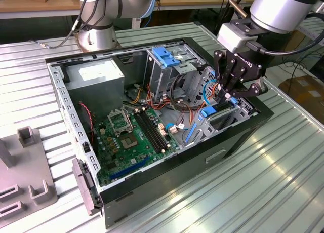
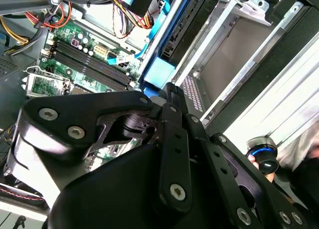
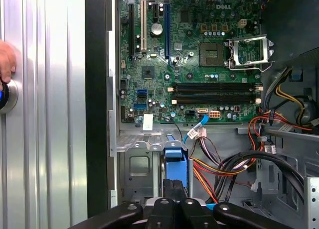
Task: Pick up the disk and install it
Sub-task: 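Insert the first disk wire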
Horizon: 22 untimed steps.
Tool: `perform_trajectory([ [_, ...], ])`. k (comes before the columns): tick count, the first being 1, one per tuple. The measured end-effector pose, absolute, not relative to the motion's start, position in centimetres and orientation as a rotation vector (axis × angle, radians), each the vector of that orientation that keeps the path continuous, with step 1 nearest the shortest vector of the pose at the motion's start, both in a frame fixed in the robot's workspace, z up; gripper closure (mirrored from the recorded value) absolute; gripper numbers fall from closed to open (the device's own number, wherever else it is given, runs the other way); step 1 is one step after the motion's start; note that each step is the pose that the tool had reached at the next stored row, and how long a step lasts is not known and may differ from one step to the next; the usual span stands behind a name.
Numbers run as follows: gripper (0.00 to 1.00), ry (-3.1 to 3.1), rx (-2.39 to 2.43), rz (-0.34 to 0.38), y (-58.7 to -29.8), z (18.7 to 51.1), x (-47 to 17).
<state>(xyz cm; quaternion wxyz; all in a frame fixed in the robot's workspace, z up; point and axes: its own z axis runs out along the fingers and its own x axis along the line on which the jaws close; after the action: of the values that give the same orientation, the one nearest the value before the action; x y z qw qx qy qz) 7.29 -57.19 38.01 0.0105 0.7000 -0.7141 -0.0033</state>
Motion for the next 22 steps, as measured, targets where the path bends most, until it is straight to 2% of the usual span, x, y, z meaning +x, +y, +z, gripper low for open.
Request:
perform_trajectory([
  [22, 0.90, -2.050, 2.352, -0.008, -57.2, 38.0, 10.8],
])
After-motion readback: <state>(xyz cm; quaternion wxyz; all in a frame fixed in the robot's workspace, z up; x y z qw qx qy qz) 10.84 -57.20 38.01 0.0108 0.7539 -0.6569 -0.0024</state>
